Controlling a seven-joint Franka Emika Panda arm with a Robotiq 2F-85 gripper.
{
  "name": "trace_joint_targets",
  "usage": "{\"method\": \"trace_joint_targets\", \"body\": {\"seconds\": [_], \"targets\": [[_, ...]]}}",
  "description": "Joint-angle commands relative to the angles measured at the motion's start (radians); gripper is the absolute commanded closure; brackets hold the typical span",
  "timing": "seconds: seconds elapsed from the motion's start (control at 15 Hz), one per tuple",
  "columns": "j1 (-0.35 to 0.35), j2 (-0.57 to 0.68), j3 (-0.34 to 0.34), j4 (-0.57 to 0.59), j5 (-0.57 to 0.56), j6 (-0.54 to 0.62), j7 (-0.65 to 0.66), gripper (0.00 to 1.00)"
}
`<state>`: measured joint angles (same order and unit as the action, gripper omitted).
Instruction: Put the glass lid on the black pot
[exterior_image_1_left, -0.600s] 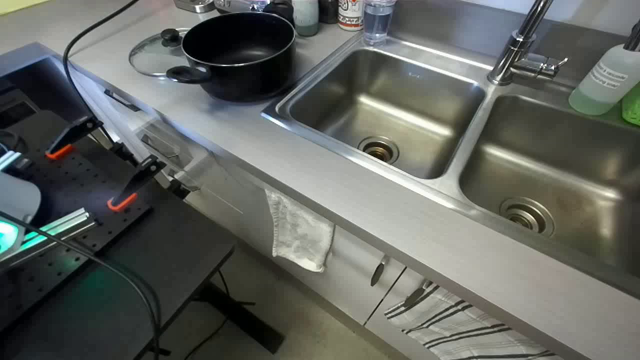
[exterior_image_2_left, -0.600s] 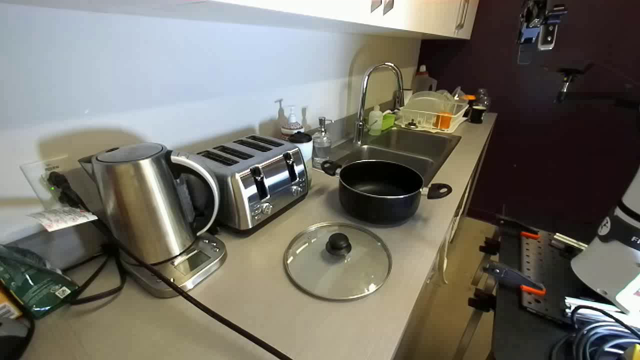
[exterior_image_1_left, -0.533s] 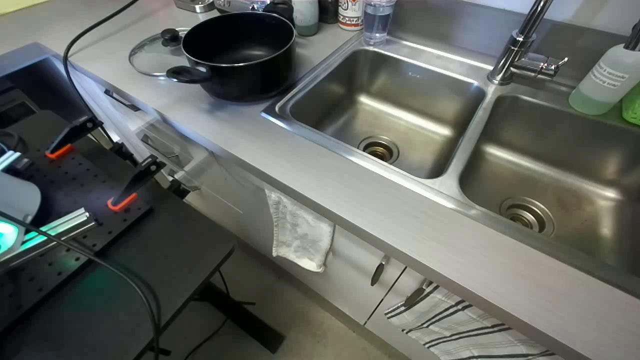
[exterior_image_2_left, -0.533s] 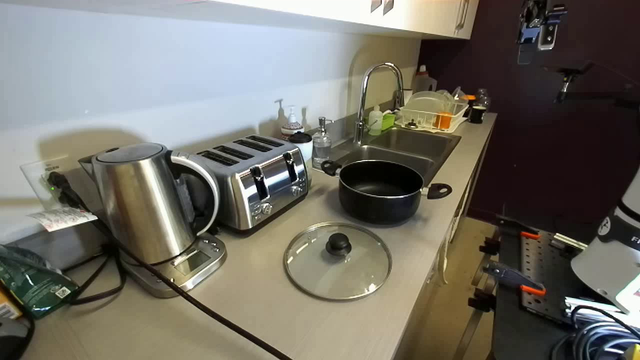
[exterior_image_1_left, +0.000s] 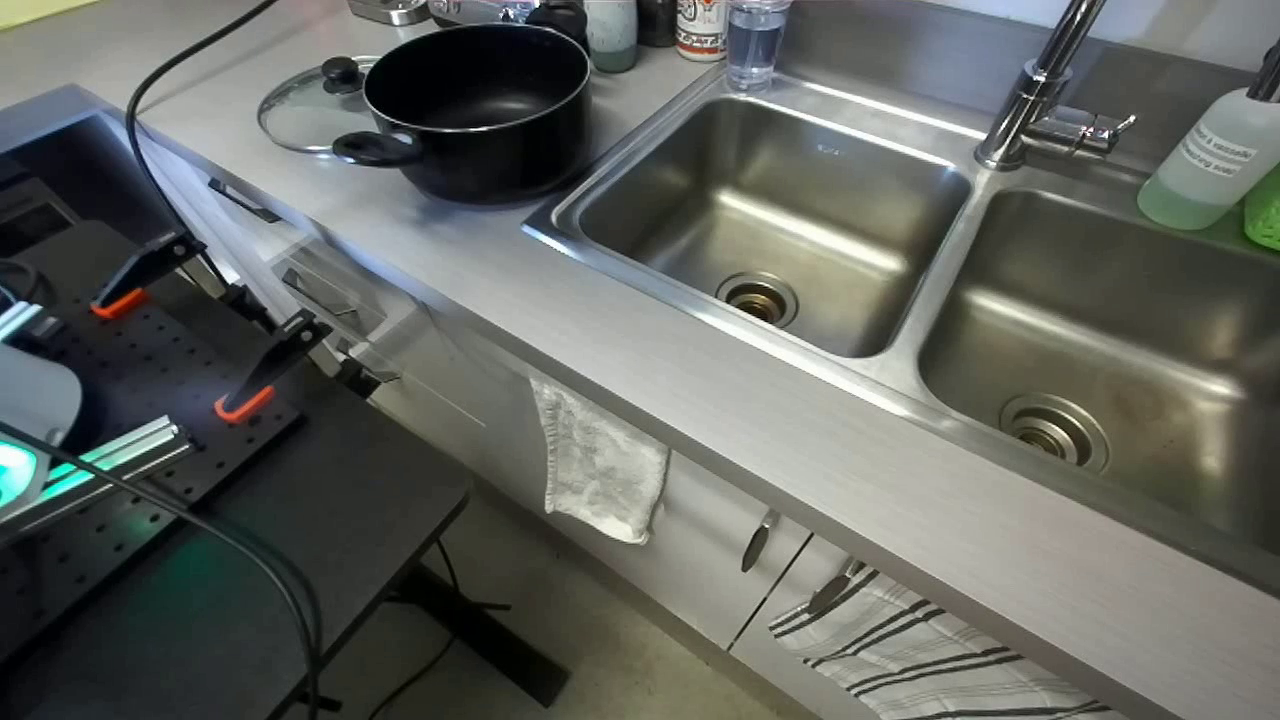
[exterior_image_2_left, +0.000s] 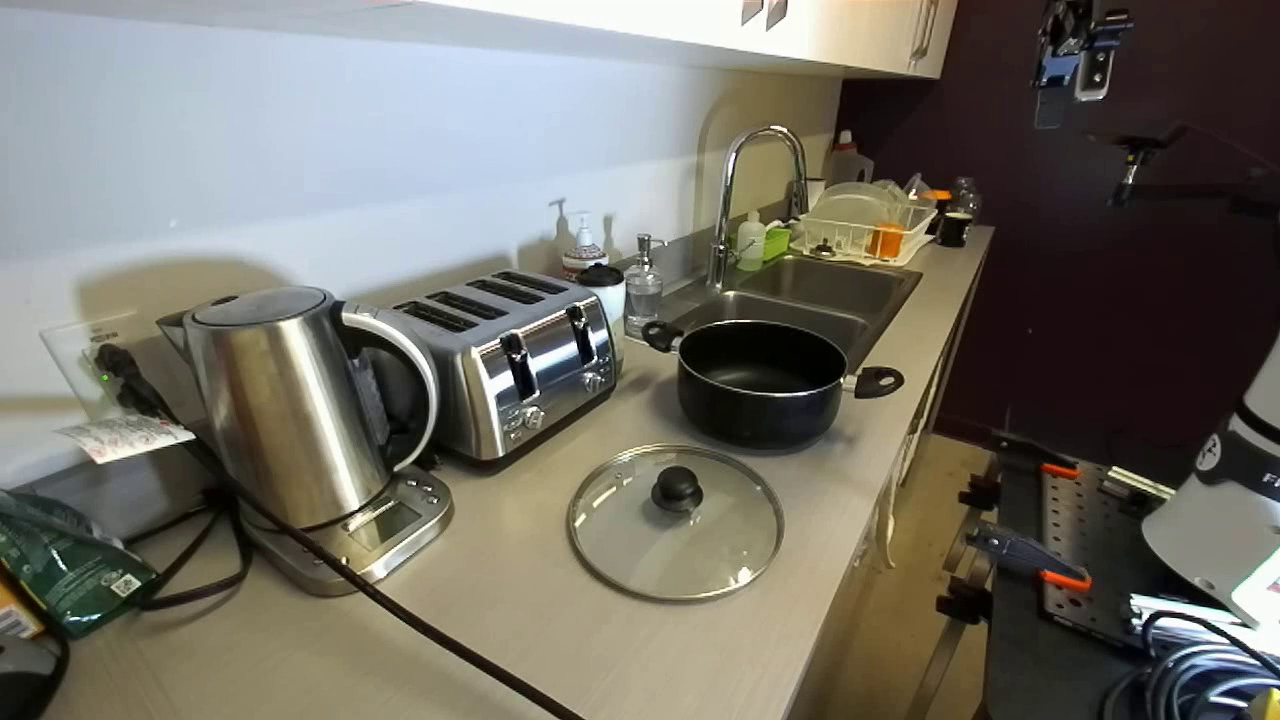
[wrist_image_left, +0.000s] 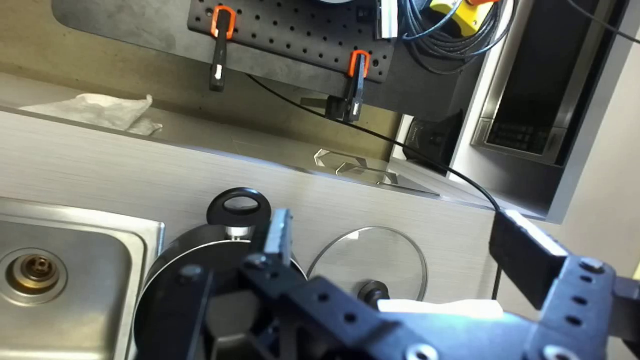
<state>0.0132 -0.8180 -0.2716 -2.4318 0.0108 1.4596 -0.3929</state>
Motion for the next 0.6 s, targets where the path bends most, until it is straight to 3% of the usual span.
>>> {"method": "trace_joint_targets", "body": {"seconds": [0.0,0.53], "targets": [[0.007,0.032,0.038,0.014,-0.002,0.015,-0.009,0.0],[0.089,0.185,0.178,0.033,-0.033,0.1,-0.011,0.0]]}}
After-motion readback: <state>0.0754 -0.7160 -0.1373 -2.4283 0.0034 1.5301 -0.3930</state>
